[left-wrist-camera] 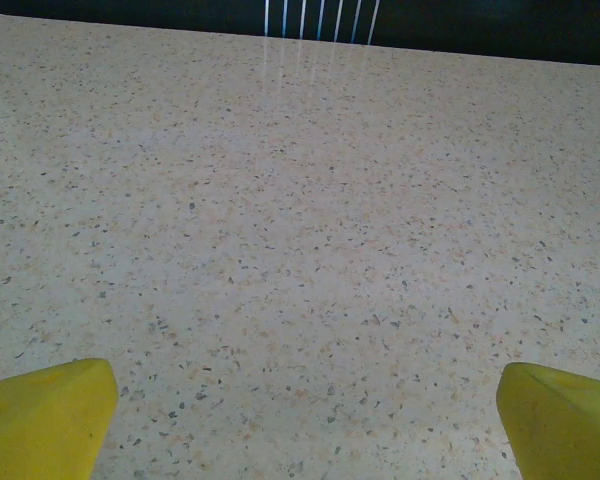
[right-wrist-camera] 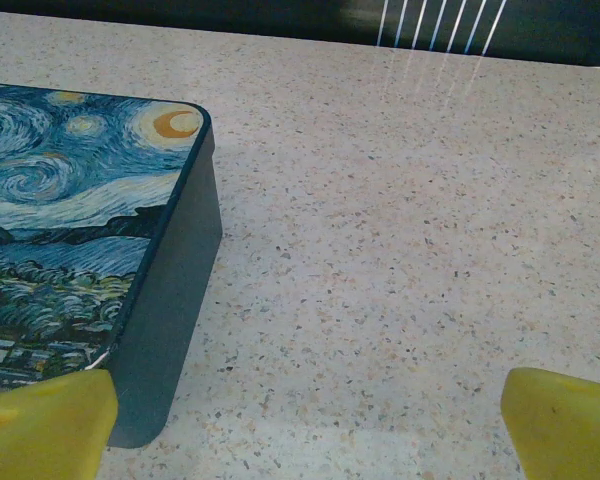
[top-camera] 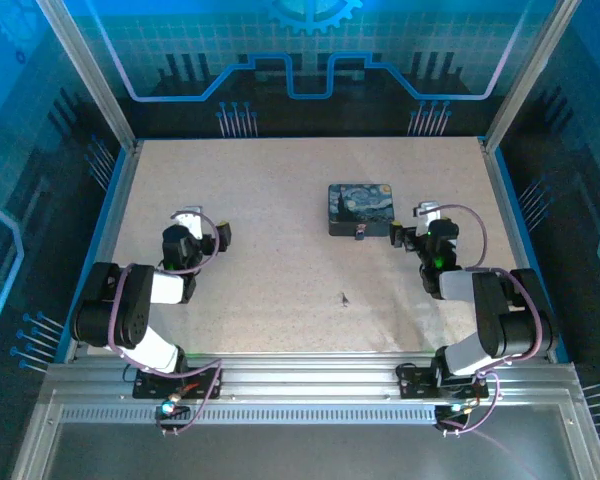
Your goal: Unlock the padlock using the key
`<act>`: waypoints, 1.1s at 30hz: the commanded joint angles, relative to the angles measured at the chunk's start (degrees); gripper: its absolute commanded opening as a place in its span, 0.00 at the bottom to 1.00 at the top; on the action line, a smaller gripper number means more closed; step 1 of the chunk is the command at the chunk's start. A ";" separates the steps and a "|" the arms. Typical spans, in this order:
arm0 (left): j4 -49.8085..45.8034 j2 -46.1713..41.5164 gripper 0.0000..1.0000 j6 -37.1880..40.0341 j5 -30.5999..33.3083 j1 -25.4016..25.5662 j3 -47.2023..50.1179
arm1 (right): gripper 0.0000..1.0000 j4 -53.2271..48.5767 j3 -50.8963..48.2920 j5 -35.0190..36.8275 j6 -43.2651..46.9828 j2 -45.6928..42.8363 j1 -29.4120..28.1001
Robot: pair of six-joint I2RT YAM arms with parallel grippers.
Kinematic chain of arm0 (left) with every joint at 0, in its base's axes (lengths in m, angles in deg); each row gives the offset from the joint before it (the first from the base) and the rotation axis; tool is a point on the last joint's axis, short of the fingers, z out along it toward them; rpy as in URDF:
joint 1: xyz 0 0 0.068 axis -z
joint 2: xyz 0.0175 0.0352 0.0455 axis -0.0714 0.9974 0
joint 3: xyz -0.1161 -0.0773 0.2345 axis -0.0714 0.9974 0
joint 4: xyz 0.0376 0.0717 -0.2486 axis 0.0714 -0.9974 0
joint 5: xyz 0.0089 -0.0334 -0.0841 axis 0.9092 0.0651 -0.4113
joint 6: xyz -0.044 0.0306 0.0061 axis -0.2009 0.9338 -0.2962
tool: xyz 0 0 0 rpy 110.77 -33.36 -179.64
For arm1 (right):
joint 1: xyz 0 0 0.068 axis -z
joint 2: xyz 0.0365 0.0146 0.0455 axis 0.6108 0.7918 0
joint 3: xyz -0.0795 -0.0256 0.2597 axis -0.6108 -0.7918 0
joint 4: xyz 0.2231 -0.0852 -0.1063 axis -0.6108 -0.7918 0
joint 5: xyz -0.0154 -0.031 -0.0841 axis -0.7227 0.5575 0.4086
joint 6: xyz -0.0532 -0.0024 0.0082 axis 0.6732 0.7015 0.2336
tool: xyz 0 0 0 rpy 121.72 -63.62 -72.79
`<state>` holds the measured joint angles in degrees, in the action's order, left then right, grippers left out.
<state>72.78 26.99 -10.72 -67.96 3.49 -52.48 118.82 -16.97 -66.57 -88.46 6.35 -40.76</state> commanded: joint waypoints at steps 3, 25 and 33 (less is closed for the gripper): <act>-0.15 -0.68 0.99 0.97 -1.58 0.07 -1.07 | 1.00 1.51 -0.19 0.42 -0.85 -0.06 -0.81; -0.31 -0.68 0.99 0.94 -1.66 0.05 -1.07 | 1.00 1.43 -0.17 0.38 -0.80 -0.06 -0.76; 7.25 -0.53 0.99 0.01 0.90 -0.01 2.79 | 1.00 1.67 -0.36 0.27 -0.83 -0.06 -0.67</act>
<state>73.85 26.99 -10.79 -67.88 3.49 -52.16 118.84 -16.97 -66.59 -88.46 6.35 -40.76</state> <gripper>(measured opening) 0.990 0.996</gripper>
